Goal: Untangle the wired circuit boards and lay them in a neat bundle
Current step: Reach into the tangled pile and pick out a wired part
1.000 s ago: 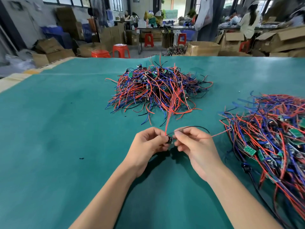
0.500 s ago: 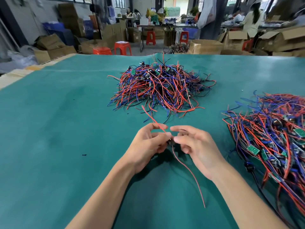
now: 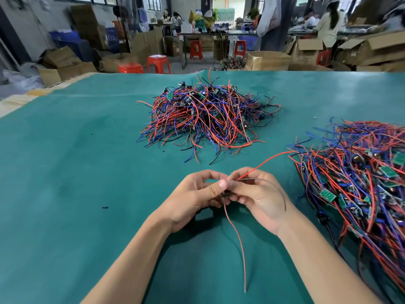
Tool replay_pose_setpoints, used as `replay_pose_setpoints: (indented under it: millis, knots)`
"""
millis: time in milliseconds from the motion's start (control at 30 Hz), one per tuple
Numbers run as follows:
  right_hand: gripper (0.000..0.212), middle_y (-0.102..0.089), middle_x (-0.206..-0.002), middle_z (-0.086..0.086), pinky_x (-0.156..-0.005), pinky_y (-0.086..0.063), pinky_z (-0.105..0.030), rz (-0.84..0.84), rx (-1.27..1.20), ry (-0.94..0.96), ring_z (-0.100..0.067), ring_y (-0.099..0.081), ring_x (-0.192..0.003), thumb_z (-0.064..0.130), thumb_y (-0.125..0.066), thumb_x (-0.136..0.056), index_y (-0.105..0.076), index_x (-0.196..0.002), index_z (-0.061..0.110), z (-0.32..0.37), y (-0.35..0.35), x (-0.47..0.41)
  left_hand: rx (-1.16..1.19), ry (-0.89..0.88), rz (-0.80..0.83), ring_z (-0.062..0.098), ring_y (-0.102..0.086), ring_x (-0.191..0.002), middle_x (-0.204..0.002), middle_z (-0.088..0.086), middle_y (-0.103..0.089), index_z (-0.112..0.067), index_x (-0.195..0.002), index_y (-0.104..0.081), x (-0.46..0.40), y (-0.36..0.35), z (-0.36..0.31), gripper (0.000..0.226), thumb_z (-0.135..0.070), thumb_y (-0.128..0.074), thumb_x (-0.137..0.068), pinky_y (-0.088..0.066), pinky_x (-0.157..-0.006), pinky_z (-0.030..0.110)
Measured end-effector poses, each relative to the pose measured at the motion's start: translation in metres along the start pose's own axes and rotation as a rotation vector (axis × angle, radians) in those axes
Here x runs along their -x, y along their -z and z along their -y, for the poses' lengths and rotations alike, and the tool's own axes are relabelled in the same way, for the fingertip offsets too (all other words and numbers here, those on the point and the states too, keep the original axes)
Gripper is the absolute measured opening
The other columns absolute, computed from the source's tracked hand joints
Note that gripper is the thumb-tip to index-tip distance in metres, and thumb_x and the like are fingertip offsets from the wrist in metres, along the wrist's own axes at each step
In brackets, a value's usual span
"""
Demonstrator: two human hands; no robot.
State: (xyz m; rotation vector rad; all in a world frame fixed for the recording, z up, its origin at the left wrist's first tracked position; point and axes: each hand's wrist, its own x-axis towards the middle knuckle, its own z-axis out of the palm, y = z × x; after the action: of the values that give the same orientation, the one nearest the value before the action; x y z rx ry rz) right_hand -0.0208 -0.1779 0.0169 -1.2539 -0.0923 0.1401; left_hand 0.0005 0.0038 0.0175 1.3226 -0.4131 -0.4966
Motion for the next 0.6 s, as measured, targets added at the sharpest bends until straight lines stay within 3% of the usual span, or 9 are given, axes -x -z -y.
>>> replay_pose_setpoints:
  millis: [100,267,400,467,600]
  knots:
    - [0.025,-0.066,-0.069,-0.013,-0.057,-0.041,-0.027,-0.094,-0.022,0.031,-0.024,-0.059,-0.059,0.017,-0.092,-0.057,-0.077,-0.076,0.012,-0.0023,-0.0023,-0.0009,0.021,-0.002,-0.03,0.024,-0.065,-0.079,-0.092,0.019,-0.071,-0.01,-0.09,-0.069,-0.0013,0.0002,0.0019,0.018,-0.027,-0.074,-0.085,-0.053,-0.073,0.026]
    - [0.021,-0.069,-0.074,-0.009,-0.057,-0.046,-0.021,-0.189,-0.068,0.06,-0.015,-0.056,-0.062,0.018,-0.085,-0.064,-0.08,-0.081,0.006,-0.0033,-0.0025,-0.0022,0.042,0.002,-0.049,0.023,-0.071,-0.083,-0.097,0.014,-0.074,-0.012,-0.094,-0.075,-0.0018,0.0014,0.0045,0.012,-0.018,-0.068,-0.087,-0.056,-0.073,0.026]
    - [0.016,-0.073,-0.081,-0.012,-0.059,-0.048,-0.023,-0.241,0.0,0.093,-0.02,-0.064,-0.068,0.015,-0.081,-0.073,-0.079,-0.084,0.005,-0.0041,-0.006,-0.0002,0.022,0.009,-0.04,0.019,-0.063,-0.068,-0.09,0.013,-0.069,-0.006,-0.095,-0.072,-0.0011,0.0029,0.003,0.013,-0.017,-0.069,-0.089,-0.052,-0.067,0.024]
    - [0.003,-0.074,-0.077,-0.012,-0.055,-0.05,-0.022,-0.262,0.052,0.097,-0.018,-0.064,-0.065,0.009,-0.079,-0.08,-0.08,-0.082,0.008,-0.0041,-0.0084,0.0009,-0.008,0.019,-0.039,0.018,-0.058,-0.064,-0.085,0.012,-0.068,-0.009,-0.09,-0.073,-0.001,0.0026,0.0018,0.014,-0.021,-0.066,-0.088,-0.048,-0.065,0.024]
    - [0.013,-0.074,-0.074,-0.007,-0.053,-0.05,-0.019,-0.466,0.097,0.172,-0.011,-0.063,-0.059,0.001,-0.074,-0.088,-0.077,-0.079,0.01,0.0037,0.0013,-0.0005,-0.081,0.026,-0.018,0.017,-0.053,-0.055,-0.075,0.011,-0.067,-0.013,-0.08,-0.074,-0.0009,-0.0001,0.0015,0.014,-0.021,-0.064,-0.085,-0.041,-0.057,0.023]
